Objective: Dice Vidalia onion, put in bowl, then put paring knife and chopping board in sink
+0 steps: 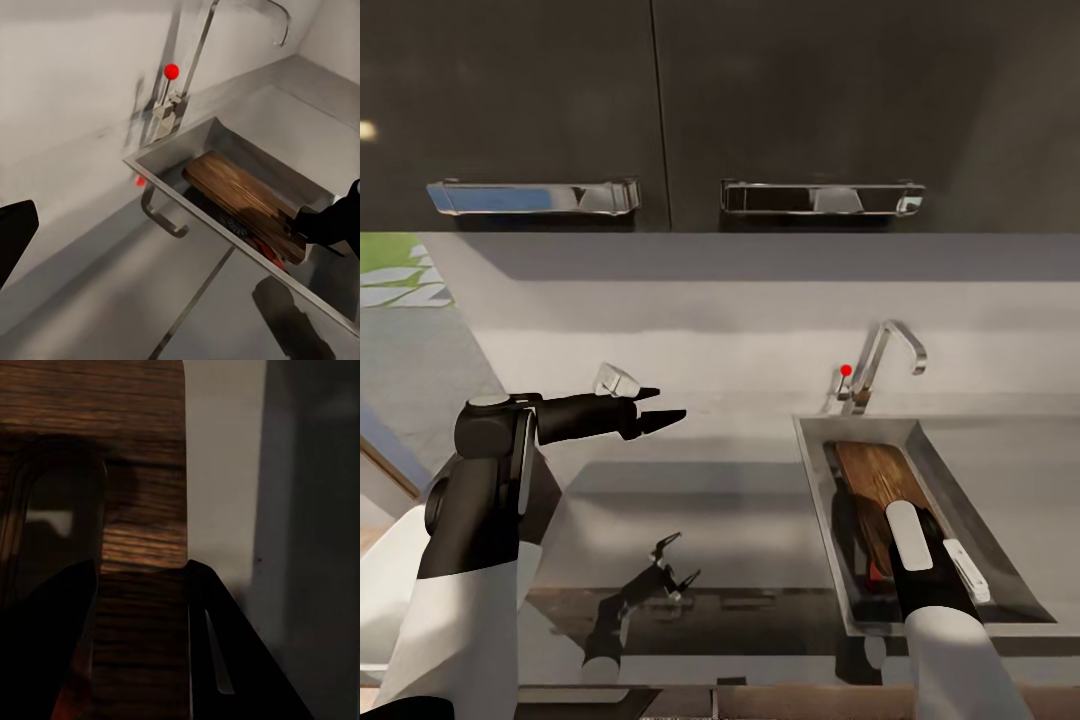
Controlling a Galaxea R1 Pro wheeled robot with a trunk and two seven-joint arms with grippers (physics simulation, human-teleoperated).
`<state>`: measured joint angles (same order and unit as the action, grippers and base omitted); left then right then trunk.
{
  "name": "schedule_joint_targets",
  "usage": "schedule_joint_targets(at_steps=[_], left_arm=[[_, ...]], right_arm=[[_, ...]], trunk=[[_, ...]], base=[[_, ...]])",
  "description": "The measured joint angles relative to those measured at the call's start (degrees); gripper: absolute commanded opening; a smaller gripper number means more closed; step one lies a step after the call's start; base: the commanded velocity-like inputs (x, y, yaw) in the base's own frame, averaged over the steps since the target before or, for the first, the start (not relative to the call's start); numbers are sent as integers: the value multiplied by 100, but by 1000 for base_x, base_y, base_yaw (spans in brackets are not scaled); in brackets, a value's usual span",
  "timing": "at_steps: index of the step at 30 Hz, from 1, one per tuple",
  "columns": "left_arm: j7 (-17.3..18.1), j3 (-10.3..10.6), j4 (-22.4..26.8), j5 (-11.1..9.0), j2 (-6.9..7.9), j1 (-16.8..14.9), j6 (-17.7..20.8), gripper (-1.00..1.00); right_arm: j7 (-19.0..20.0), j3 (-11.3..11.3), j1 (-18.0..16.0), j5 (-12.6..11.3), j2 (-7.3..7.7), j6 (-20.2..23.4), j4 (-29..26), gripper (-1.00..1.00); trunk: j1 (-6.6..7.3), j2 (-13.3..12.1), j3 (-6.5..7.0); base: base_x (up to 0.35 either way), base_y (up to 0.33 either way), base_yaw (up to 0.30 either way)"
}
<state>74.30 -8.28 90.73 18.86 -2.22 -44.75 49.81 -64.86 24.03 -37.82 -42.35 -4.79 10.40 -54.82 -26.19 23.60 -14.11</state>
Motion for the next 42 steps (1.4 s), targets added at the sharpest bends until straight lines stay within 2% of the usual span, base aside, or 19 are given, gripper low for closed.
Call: schedule_joint_targets(at_steps=[17, 42], left_arm=[[0, 0, -1, 0, 0, 0, -1, 100], [0, 2, -1, -1, 0, 0, -1, 100]], right_arm=[[0, -6, -5, 26, -2, -2, -4, -100], [-4, 1, -3, 38, -3, 5, -286, -100]], trunk=[[1, 3, -143], [2, 4, -338]], base=[[0, 0, 0], [0, 0, 0]])
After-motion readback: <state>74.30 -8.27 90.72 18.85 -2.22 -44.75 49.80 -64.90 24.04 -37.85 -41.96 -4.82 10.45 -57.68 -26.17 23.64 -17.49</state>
